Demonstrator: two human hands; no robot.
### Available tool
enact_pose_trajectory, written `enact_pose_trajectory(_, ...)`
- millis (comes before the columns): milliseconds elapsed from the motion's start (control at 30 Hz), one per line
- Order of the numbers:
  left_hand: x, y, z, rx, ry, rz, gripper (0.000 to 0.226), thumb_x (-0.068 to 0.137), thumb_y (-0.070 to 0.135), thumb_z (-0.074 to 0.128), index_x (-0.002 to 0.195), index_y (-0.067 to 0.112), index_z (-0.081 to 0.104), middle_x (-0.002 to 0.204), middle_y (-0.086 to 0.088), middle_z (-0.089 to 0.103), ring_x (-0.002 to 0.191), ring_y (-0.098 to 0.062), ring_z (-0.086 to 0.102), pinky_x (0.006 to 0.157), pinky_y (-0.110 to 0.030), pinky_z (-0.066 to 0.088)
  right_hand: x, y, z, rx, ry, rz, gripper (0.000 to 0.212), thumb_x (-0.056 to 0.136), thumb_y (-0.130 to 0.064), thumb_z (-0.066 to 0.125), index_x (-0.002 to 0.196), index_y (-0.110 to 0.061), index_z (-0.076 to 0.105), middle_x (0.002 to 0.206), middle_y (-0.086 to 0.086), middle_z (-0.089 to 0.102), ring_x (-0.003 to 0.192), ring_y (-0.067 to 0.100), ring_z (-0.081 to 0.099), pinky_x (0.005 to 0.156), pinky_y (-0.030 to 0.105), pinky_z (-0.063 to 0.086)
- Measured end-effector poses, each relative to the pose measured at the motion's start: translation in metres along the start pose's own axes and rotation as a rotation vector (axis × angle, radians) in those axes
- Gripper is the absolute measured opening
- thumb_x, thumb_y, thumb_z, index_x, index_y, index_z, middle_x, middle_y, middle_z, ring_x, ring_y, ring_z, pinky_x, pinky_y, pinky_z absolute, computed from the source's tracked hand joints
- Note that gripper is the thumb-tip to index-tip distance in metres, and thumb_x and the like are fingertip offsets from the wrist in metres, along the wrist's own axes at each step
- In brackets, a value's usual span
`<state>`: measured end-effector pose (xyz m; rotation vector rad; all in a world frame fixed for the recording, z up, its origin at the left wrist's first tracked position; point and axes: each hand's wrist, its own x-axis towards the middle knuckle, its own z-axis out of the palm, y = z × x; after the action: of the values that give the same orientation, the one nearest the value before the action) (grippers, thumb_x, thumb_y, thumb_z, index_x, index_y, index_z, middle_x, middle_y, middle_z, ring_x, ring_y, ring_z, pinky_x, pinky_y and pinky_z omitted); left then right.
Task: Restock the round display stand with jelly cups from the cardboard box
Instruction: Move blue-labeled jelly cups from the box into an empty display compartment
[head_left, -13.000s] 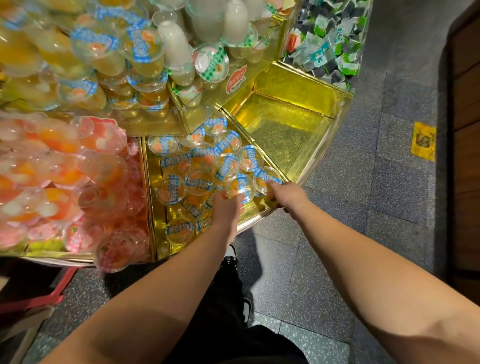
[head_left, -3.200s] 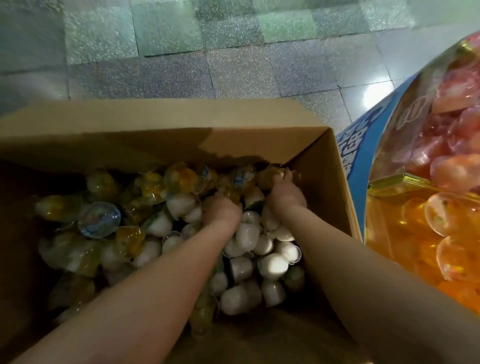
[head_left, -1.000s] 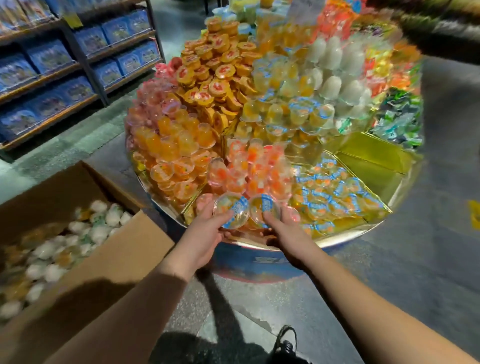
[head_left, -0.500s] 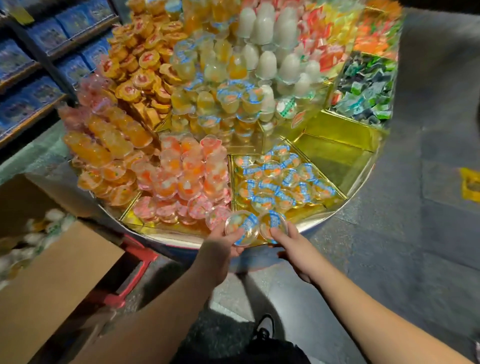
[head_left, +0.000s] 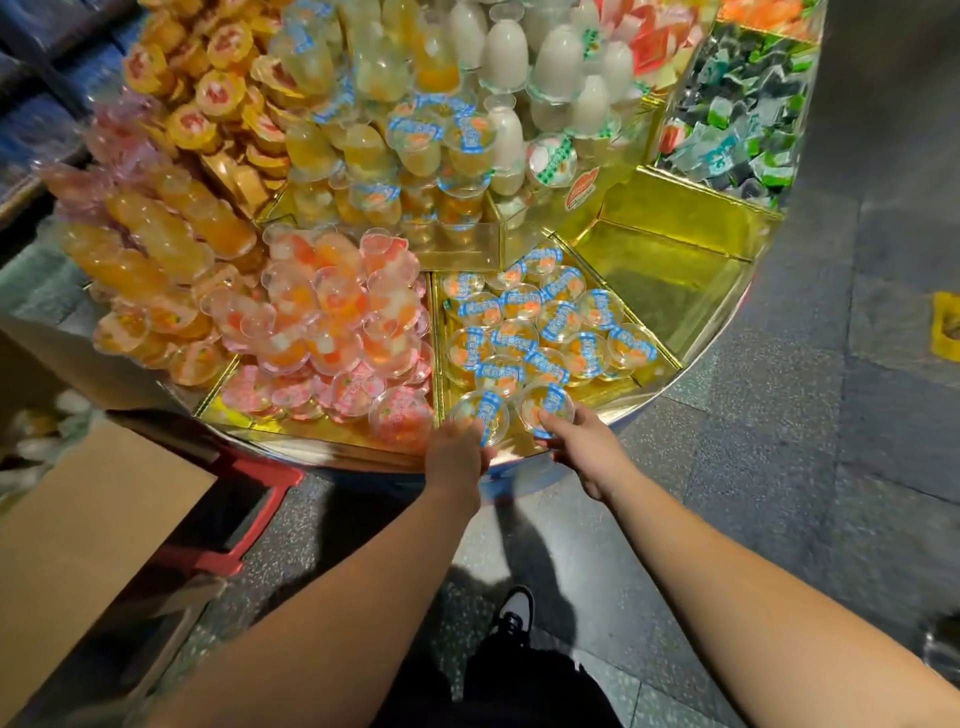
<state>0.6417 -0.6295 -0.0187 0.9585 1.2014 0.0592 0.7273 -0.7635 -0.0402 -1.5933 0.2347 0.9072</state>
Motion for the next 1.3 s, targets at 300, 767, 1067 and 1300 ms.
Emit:
enact_pose_trajectory(300, 0.022, -0.016, 0.01, 0.068, 0.095, 0.089, 0.023, 0.099, 0.026, 0.053, 0.119, 0.015, 0.054, 0.1, -0.004, 0.059, 0.055, -0.011, 0.055, 0.049, -0.023, 0.043, 0.035, 0.003, 0.009, -0.128, 0.055, 0.022, 0.06, 0.088, -0.032, 0.072, 0.139, -0.014, 0.044, 0.13, 0.011, 0.061, 0.096, 0.026, 0.07, 0.083, 0.041, 0.059)
enact_pose_trajectory(767, 0.05, -0.033, 0.008, 0.315, 0.186, 0.093, 0.023, 0.097, 0.033, 0.05, 0.111, 0.016, 0.046, 0.112, -0.013, 0.061, 0.095, -0.036, 0.065, 0.084, -0.045, 0.055, 0.049, -0.003, 0.02, -0.612, 0.111, 0.028, 0.073, 0.09, -0.048, 0.065, 0.148, -0.014, 0.037, 0.142, 0.01, 0.054, 0.113, 0.033, 0.064, 0.095, 0.043, 0.052)
enact_pose_trajectory(1067, 0.062, -0.041, 0.007, 0.488, 0.18, 0.118, 0.032, 0.097, 0.045, 0.04, 0.111, 0.016, 0.042, 0.123, -0.018, 0.057, 0.102, -0.04, 0.063, 0.089, -0.052, 0.053, 0.046, -0.004, 0.029, -0.752, 0.196, 0.041, 0.065, 0.09, -0.056, 0.059, 0.131, -0.006, 0.049, 0.124, 0.013, 0.062, 0.115, 0.033, 0.058, 0.082, 0.034, 0.042)
enact_pose_trajectory(1300, 0.061, -0.041, 0.001, 0.435, 0.138, 0.086, 0.048, 0.085, 0.052, 0.042, 0.116, 0.016, 0.047, 0.124, -0.011, 0.057, 0.104, -0.036, 0.064, 0.092, -0.051, 0.052, 0.043, 0.0, 0.03, -0.816, 0.199, 0.039, 0.073, 0.09, -0.063, 0.054, 0.135, -0.006, 0.046, 0.137, 0.017, 0.046, 0.122, 0.035, 0.051, 0.094, 0.041, 0.043)
